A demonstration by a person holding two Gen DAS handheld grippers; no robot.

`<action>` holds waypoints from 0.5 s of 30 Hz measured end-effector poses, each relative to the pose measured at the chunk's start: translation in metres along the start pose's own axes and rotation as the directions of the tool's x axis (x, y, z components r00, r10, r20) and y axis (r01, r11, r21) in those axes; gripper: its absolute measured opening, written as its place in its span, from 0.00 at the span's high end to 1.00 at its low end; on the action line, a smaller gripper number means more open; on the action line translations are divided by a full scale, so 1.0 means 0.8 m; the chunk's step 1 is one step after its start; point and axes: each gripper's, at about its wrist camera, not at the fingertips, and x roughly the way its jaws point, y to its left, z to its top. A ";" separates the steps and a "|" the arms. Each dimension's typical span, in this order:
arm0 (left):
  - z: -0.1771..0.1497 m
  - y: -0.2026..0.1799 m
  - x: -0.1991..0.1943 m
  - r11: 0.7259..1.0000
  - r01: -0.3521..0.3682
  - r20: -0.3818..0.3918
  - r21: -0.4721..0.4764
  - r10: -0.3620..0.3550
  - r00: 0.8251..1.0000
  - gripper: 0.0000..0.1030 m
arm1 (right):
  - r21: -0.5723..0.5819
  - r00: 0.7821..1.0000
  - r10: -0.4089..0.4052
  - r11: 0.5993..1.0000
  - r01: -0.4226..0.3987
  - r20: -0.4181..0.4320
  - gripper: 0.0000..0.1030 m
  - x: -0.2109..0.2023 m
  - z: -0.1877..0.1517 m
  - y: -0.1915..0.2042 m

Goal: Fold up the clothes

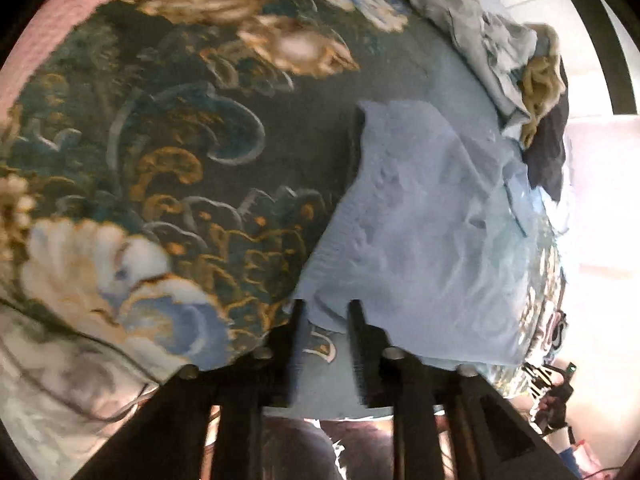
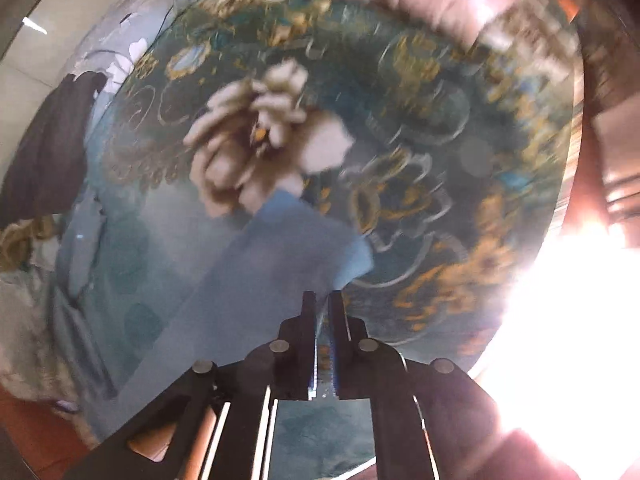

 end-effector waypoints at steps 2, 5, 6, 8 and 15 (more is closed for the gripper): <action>0.013 -0.006 -0.012 1.000 0.002 0.043 0.010 -0.002 0.999 0.51 | -0.052 0.999 0.023 0.998 -0.022 0.029 0.82 -0.014 0.004 0.032; 0.064 -0.017 0.008 1.000 -0.007 0.081 0.011 0.007 0.997 0.47 | -0.134 0.993 0.115 0.985 -0.109 0.033 0.76 -0.020 0.016 0.100; 0.079 -0.019 0.021 1.000 -0.002 0.083 -0.002 0.002 0.997 0.47 | -0.169 0.984 0.179 0.970 -0.176 0.004 0.72 -0.012 0.023 0.140; 0.108 -0.021 0.050 0.999 0.014 0.083 -0.037 -0.011 0.996 0.47 | -0.214 0.954 0.292 0.930 -0.298 -0.063 0.67 0.008 0.035 0.215; 0.155 -0.042 0.114 0.989 0.049 0.067 -0.142 -0.039 0.997 0.47 | -0.159 0.824 0.501 0.820 -0.550 -0.266 0.62 0.108 0.063 0.436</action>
